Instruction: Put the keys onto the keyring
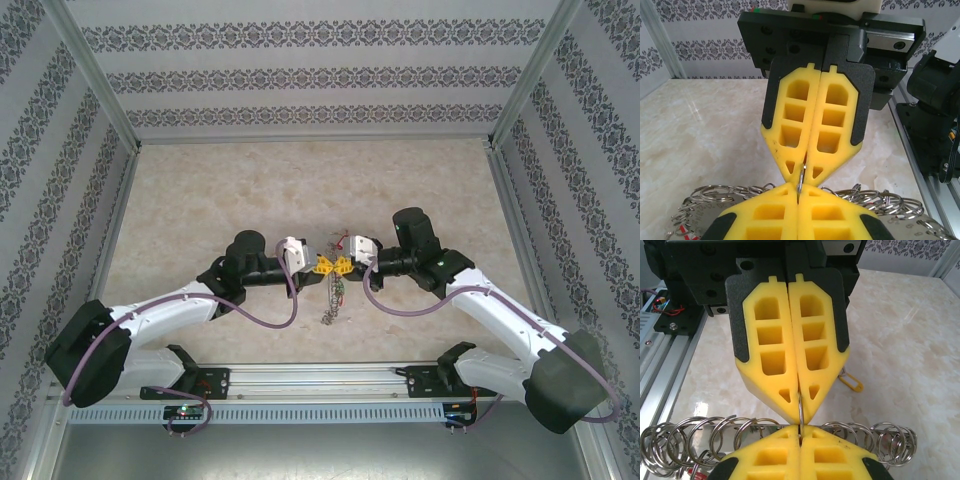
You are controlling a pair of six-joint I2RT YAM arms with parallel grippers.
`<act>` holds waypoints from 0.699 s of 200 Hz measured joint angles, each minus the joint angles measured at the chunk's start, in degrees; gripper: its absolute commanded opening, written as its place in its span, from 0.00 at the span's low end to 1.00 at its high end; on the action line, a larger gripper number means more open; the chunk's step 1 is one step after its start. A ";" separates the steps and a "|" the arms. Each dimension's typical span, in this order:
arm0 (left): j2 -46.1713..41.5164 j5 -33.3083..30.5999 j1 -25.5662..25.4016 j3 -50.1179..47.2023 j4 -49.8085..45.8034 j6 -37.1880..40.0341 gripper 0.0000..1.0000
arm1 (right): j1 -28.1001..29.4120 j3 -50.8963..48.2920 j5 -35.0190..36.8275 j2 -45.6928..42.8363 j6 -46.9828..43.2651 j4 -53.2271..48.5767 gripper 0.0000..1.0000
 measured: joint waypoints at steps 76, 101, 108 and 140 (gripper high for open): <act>0.55 1.22 0.13 2.40 -8.59 4.44 0.27 | 2.93 3.50 9.62 2.23 -7.37 -13.46 0.00; 2.10 1.75 0.13 2.64 -11.76 6.34 0.28 | 3.87 6.01 12.46 3.76 -8.98 -16.74 0.00; 2.69 1.99 0.13 2.64 -12.41 6.60 0.28 | 4.24 6.62 13.27 4.31 -9.51 -17.44 0.00; 5.31 3.74 0.13 2.67 -13.11 6.78 0.29 | 5.75 8.52 16.85 6.60 -10.40 -20.26 0.00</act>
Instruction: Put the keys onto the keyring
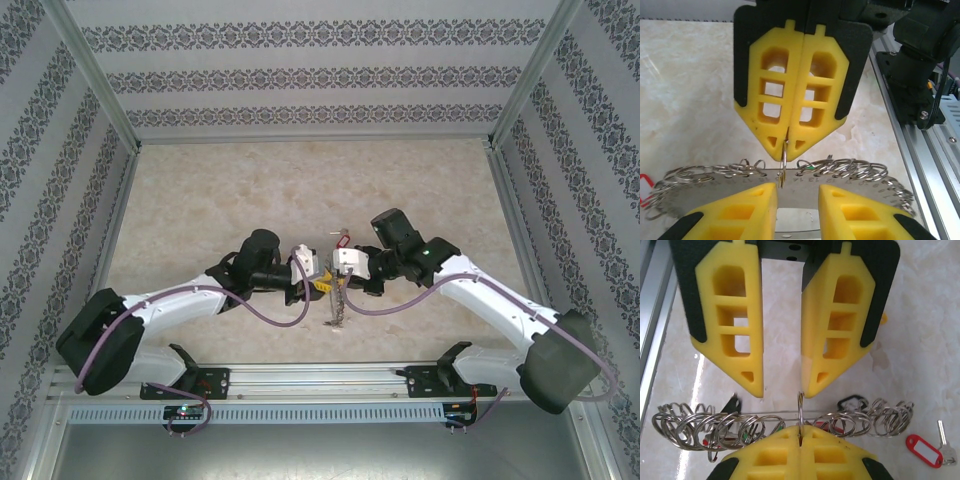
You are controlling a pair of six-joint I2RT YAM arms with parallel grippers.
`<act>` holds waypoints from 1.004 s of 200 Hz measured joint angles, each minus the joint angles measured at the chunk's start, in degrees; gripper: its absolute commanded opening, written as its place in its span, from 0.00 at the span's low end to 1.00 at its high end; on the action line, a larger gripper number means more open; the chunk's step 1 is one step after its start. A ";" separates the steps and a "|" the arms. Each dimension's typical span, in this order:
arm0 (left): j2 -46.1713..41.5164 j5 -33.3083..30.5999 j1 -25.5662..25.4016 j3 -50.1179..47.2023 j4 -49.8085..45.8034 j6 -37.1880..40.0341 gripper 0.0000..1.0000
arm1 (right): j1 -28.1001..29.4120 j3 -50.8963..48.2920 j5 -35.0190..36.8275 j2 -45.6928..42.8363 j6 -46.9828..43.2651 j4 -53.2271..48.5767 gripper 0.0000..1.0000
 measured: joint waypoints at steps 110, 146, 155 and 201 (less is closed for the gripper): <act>3.80 1.62 0.26 0.92 3.28 -1.40 0.15 | 1.09 1.53 3.15 2.10 -0.52 -3.02 0.00; 5.25 2.03 0.48 0.92 5.81 -2.47 0.18 | 1.07 1.53 3.32 2.12 0.66 -3.02 0.00; 5.53 2.27 0.55 0.92 6.34 -2.64 0.18 | 1.05 1.53 3.32 2.12 0.92 -2.99 0.00; 6.58 2.71 0.72 0.92 9.38 -3.52 0.17 | 0.92 0.96 2.99 1.49 2.99 -1.95 0.00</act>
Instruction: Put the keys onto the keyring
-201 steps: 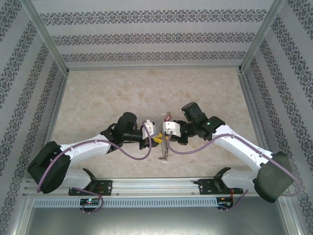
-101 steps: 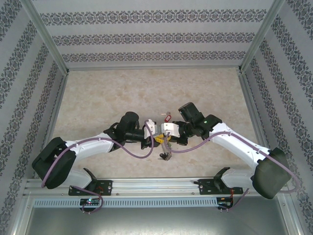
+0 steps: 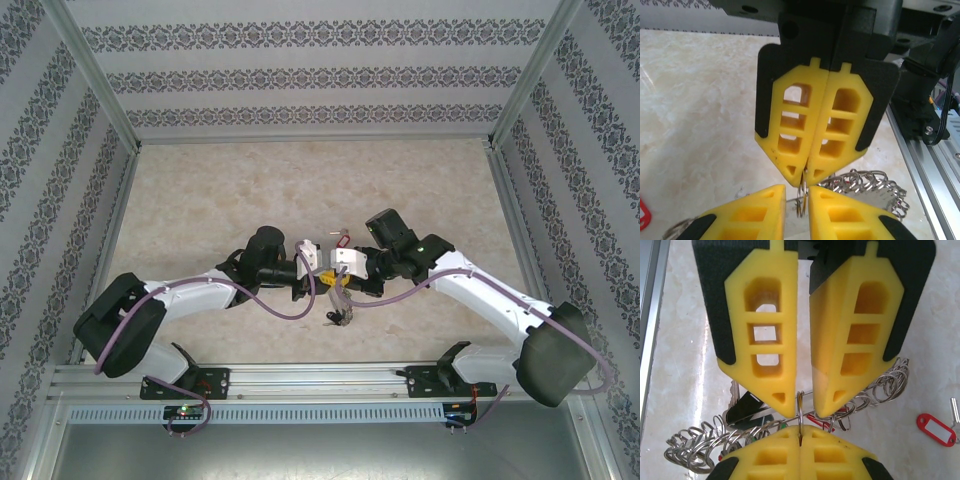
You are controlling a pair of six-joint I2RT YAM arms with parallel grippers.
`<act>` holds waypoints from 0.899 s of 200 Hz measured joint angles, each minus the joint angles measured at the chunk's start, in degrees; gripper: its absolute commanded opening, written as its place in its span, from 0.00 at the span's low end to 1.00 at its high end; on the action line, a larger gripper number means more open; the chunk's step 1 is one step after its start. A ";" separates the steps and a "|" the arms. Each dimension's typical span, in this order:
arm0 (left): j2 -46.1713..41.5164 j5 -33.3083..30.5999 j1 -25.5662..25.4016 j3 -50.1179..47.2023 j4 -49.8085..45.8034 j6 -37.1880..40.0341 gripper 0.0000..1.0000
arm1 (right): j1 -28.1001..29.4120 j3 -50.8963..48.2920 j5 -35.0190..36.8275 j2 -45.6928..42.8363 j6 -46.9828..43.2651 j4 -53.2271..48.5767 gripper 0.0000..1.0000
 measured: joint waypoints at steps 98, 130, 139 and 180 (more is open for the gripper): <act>1.22 0.76 -0.13 -0.02 2.93 0.04 0.00 | -0.74 -5.46 -0.79 -4.24 2.89 7.39 0.00; 1.20 0.61 -0.13 -0.44 3.37 0.13 0.00 | -0.74 -5.75 -0.87 -4.39 2.91 7.72 0.00; 1.07 0.37 -0.13 -0.76 3.85 0.22 0.00 | -0.74 -5.84 -0.94 -4.46 2.91 7.76 0.00; -0.33 -1.44 0.04 -3.08 6.75 -2.05 0.00 | -2.45 -6.99 -5.62 -6.64 3.65 9.44 0.30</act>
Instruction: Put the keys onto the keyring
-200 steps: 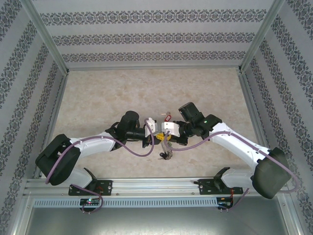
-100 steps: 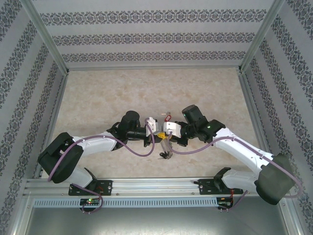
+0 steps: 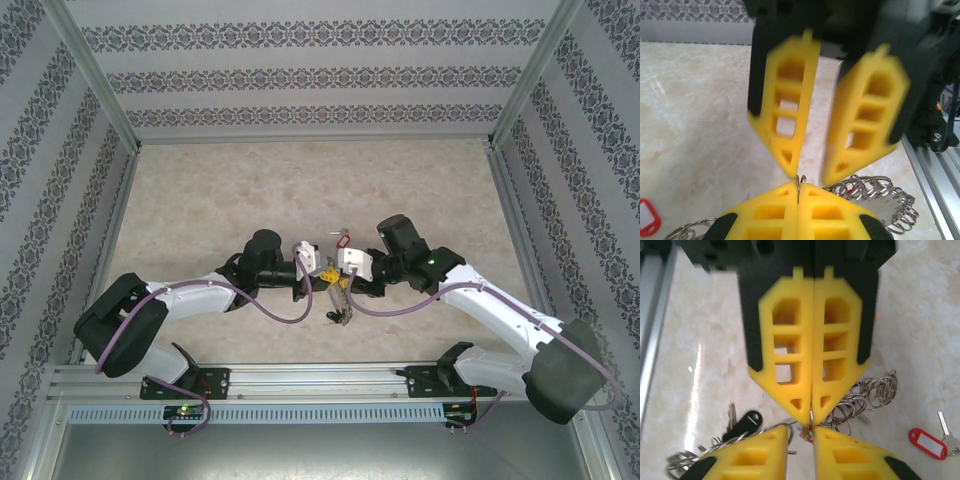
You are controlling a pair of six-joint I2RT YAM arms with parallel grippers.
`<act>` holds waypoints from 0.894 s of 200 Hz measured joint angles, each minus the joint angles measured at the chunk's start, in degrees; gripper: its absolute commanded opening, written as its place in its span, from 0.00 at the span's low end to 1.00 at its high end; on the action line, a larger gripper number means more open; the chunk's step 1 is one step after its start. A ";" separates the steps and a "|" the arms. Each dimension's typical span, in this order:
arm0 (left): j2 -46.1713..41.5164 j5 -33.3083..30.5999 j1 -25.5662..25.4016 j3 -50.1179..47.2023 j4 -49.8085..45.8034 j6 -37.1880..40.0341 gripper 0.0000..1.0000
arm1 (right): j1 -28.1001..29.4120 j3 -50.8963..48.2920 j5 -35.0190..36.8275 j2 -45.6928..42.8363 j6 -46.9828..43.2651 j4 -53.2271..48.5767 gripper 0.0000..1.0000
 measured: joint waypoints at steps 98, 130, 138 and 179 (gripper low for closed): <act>-10.82 -3.26 4.00 -2.54 -1.42 -2.49 0.00 | -11.04 -6.67 -9.97 -9.07 9.20 8.39 0.43; -19.96 -3.37 7.08 -2.56 -8.07 -1.22 0.00 | -10.71 -9.20 -6.60 -9.14 17.57 17.51 0.46; -22.08 -3.30 7.80 -2.56 -9.81 -0.48 0.00 | -10.49 -9.90 -5.33 -9.09 19.17 20.06 0.46; -28.72 -2.64 11.37 -2.12 -21.00 4.63 0.00 | -7.78 -11.17 -1.31 -4.68 22.69 31.19 0.43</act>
